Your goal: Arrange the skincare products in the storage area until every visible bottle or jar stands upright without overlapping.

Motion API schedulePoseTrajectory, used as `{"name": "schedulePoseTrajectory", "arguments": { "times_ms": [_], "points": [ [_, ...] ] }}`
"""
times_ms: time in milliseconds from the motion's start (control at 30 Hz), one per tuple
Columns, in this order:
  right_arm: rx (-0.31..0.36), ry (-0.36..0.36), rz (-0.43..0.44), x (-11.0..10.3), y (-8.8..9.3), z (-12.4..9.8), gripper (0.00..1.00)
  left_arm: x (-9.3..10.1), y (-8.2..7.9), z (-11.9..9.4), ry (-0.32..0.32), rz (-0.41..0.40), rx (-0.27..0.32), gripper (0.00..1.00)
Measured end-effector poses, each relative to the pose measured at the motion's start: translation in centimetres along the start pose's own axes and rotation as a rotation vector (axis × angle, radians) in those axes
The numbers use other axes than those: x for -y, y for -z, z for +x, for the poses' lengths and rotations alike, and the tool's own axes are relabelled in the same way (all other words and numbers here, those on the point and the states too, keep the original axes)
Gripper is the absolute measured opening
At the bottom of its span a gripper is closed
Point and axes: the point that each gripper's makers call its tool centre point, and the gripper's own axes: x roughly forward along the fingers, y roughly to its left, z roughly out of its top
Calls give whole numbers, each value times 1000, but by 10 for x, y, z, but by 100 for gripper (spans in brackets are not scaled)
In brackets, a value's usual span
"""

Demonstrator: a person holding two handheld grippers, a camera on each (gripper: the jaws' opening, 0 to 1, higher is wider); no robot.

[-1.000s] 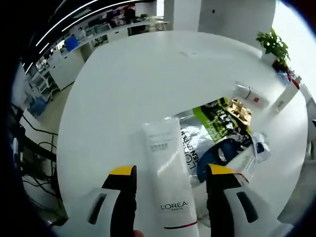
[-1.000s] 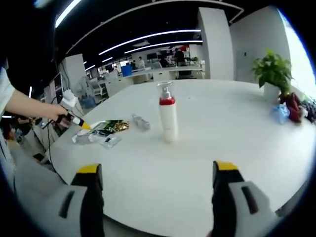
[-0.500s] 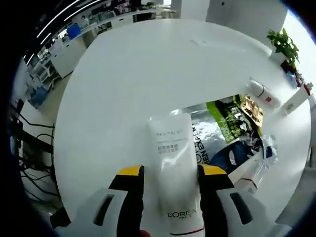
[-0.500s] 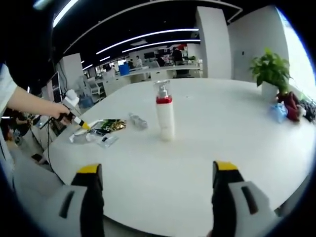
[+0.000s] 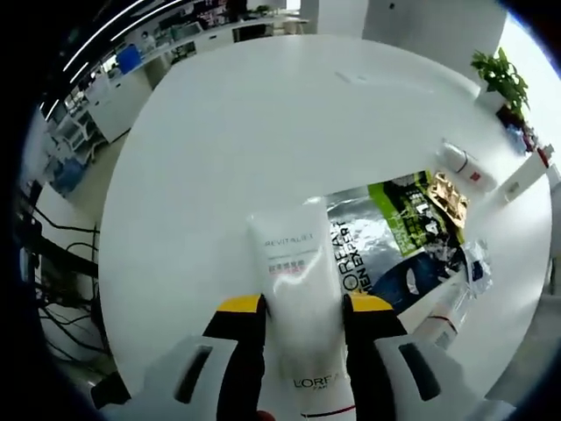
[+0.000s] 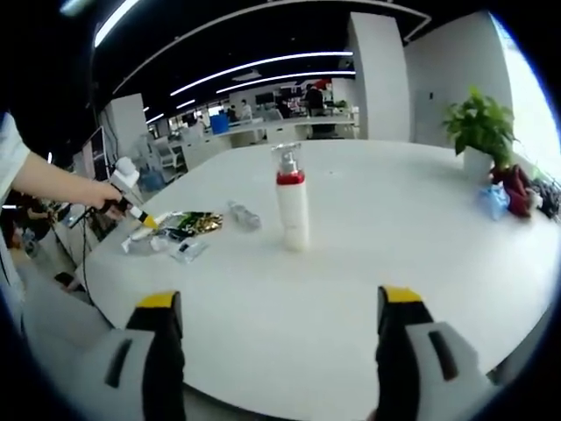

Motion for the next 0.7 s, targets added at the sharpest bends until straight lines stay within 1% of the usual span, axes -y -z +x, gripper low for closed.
{"name": "schedulePoseTrajectory", "arguments": {
  "times_ms": [67,100,133,200,333,500,567,633,700],
  "points": [
    [5,0,3,0,-1,0,92,-1,-3,-5,-2,2,20,32],
    [6,0,4,0,-1,0,92,-3,-10,-7,-11,25,62,32],
    [6,0,4,0,-1,0,92,-4,-12,-9,-15,38,80,32],
    [10,-3,4,0,-2,0,92,-4,-13,-16,-20,35,92,32],
    [13,-10,-4,-2,-3,0,92,-5,-16,-28,-30,26,139,31],
    [19,-16,-6,-3,-4,0,92,0,-15,-42,-30,39,190,31],
    [19,-17,-8,-4,-4,0,92,4,-19,-48,-14,81,247,31],
    [21,-22,-10,-4,-4,0,92,5,-16,-52,-22,77,252,31],
    [21,-25,-17,-5,-4,1,92,5,-19,-57,-26,79,287,31]
  ]
}}
